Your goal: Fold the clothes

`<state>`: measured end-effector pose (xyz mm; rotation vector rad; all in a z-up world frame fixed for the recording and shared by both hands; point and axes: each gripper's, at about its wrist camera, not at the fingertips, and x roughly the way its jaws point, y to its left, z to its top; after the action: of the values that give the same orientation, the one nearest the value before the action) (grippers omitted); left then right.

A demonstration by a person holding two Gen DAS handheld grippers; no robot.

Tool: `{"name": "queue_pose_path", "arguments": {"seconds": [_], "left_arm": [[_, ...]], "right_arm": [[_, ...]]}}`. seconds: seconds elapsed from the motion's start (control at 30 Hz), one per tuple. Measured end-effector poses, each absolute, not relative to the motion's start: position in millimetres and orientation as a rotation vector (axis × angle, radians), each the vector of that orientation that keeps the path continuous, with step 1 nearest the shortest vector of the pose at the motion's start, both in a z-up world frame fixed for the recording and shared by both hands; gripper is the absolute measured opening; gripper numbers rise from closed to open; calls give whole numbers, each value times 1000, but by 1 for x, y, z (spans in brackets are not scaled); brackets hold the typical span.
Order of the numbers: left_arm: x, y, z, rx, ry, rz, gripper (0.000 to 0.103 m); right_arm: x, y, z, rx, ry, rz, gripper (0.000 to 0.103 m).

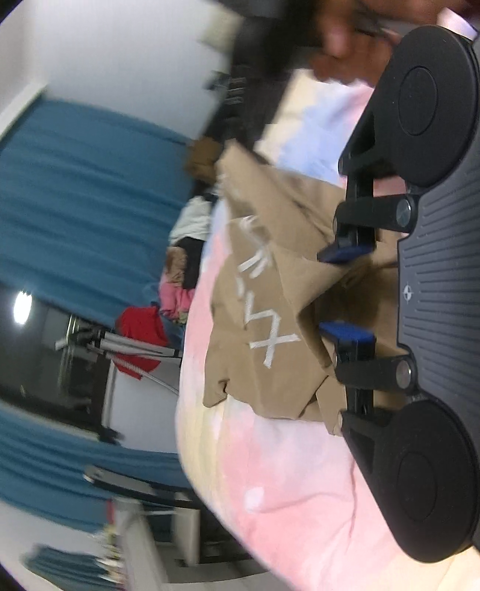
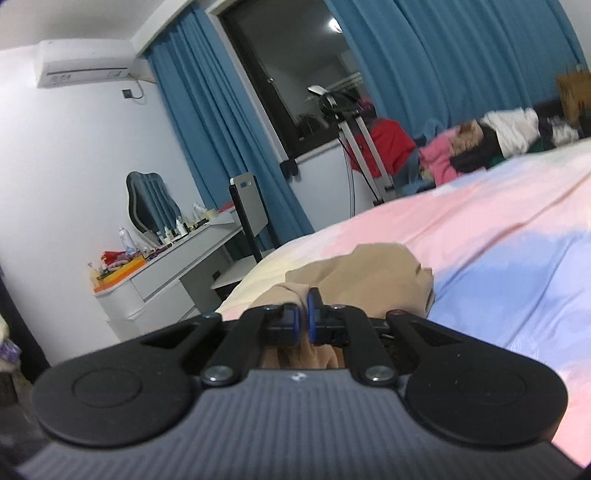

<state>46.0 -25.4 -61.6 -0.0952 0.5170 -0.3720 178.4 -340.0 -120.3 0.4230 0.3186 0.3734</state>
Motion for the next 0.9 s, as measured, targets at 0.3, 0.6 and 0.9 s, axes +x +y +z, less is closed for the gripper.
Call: {"name": "queue_pose_path", "arguments": {"seconds": [0.3, 0.6, 0.9], "left_arm": [[-3, -76, -59, 240, 291, -443, 65], [38, -140, -150, 677, 470, -251, 66], [75, -93, -106, 263, 405, -141, 6]], "right_arm": [[196, -354, -134, 525, 399, 358, 7], [200, -366, -142, 610, 431, 375, 8], [210, -373, -155, 616, 470, 327, 8]]}}
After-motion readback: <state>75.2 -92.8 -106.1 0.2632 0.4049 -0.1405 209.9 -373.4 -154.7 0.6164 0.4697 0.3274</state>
